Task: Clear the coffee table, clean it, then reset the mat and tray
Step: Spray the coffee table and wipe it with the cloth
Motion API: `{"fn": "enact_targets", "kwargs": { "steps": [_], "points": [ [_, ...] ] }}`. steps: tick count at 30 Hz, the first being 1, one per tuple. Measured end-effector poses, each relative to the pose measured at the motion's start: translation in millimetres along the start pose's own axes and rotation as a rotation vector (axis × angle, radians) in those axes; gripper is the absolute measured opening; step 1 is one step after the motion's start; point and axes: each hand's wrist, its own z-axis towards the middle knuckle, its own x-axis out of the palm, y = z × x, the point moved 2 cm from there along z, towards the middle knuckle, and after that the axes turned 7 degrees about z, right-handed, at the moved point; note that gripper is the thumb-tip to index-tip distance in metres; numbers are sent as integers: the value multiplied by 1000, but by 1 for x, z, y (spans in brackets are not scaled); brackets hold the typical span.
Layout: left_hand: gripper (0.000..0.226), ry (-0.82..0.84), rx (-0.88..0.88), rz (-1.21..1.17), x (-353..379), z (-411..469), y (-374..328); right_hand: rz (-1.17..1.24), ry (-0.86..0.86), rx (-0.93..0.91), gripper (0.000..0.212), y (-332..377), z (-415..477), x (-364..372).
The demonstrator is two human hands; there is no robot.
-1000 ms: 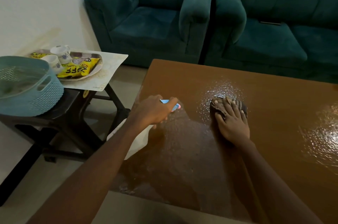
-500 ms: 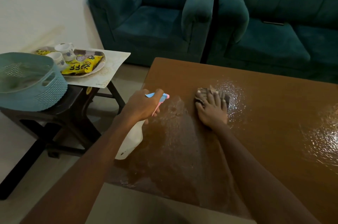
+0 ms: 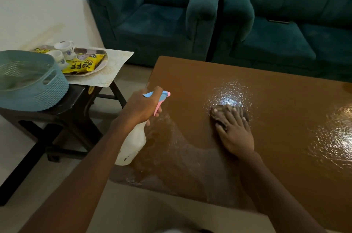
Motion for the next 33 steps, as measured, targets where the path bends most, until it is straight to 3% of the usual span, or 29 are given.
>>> {"fn": "enact_targets", "kwargs": {
  "steps": [2,4,11,15,19,26,33],
  "points": [
    [48,-3,-1,-1,0,-3,1,18,-1,117,51,0,15,-2],
    [46,-3,-5,1,0,-6,5,12,17,122,54,24,25,5],
    [43,-59,-16,9,-18,-4,25,-10,88,-322,65,98,-2,34],
    [51,-110,-42,31,-40,5,40,39,62,-233,66,90,26,30],
    [53,-93,-73,44,-52,18,53,25,70,-161,54,94,65,31],
    [53,-40,-161,33,-57,44,66,4,110,-188,52,120,107,31],
    [53,-98,-114,-47,-77,50,93,30,180,-243,52,190,173,43]
  ]
}}
